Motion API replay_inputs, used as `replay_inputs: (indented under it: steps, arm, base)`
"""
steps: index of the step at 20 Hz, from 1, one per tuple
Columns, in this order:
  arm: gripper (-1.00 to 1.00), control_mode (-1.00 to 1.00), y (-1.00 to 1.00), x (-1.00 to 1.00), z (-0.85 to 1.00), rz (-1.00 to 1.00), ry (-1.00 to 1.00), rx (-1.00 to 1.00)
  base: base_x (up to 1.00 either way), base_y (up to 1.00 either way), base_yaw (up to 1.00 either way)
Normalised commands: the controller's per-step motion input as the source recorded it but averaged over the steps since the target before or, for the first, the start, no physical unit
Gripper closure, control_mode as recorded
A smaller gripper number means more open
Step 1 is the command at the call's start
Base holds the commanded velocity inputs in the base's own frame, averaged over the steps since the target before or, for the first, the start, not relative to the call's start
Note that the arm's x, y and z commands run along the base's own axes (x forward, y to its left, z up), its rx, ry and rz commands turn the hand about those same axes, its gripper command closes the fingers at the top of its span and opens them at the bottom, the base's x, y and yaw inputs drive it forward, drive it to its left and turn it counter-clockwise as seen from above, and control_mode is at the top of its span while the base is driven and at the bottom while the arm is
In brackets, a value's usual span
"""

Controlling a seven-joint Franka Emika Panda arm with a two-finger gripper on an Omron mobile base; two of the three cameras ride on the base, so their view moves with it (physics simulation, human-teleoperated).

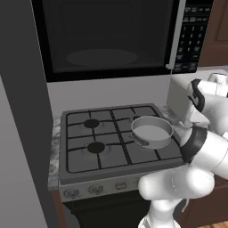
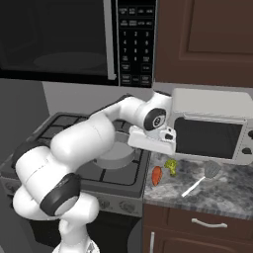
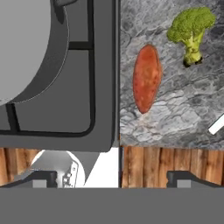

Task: Put the broccoli and sweet potato in the pot. Retrieve the spatula and lightly stir the vegetables in the pot.

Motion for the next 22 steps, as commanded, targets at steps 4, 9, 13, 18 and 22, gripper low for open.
replay_inputs:
  steps: [4, 9, 13, 18, 22]
  arm:
    - [-1.00, -1.00, -0.37, 0.03, -0.54, 0.00, 0.00, 0.00]
    - [-1.00, -1.00, -0.20, 0.08, -0.57, 0.00, -0.01, 0.00]
    - [-1.00, -1.00, -0.01, 0.38, -0.40, -0.05, -0.01, 0.00]
    - [-1.00, -1.00, 0.00, 0.37, -0.11, -0.20, 0.00, 0.00]
    - [-1.00, -1.00, -0.08, 0.29, -0.07, -0.16, 0.00, 0.00]
  base:
    - [0.00, 0.00, 0.00]
    - [0.00, 0.00, 0.00]
    - [0.00, 0.00, 0.00]
    - [0.00, 0.00, 0.00]
    - [0.00, 0.00, 0.00]
